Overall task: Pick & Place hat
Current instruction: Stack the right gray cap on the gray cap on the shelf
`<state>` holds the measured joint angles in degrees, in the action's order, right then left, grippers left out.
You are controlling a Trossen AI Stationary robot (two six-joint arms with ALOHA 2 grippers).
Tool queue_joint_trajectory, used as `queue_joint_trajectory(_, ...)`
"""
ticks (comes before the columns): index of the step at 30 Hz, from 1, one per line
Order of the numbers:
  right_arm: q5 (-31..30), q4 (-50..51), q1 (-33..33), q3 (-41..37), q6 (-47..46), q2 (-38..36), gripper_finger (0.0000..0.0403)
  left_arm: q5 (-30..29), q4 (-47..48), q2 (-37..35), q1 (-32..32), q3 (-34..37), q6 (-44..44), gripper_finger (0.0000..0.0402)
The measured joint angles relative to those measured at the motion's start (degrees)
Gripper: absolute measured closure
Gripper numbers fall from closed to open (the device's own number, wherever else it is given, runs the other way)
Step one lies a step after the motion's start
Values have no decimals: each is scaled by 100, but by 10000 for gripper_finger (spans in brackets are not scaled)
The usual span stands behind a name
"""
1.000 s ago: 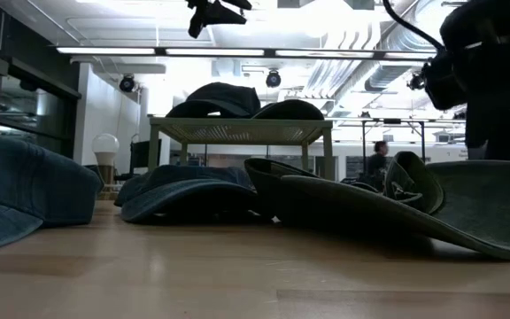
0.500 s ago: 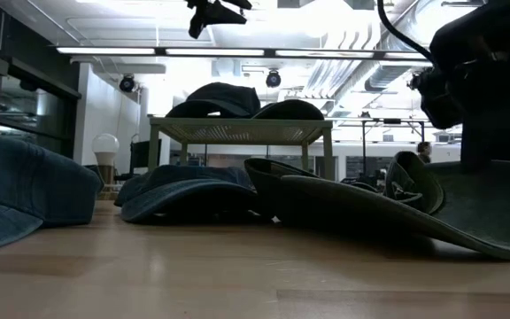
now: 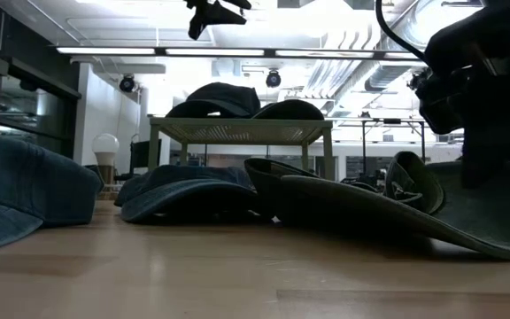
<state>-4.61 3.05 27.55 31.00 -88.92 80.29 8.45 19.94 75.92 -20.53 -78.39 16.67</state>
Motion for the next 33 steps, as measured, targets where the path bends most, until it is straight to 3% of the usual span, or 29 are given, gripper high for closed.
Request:
queue_joint_trajectory(7, -305, -42, 0, 11, -111, -2, 392, -31, -4, 2, -7, 0, -27, 250)
queue_joint_trajectory(17, -503, 220, 84, 52, -359, -433, 397, 243, -7, 2, -7, 0, 80, 250)
queue_joint_trajectory(26, -765, 3078, 325, 1399, -209, -1060, 399, 566, -10, 2, 48, 0, 183, 250)
queue_joint_trajectory(33, -1512, 5767, 485, 3032, 176, -1073, 399, 139, -163, 49, 309, 2, 352, 250)
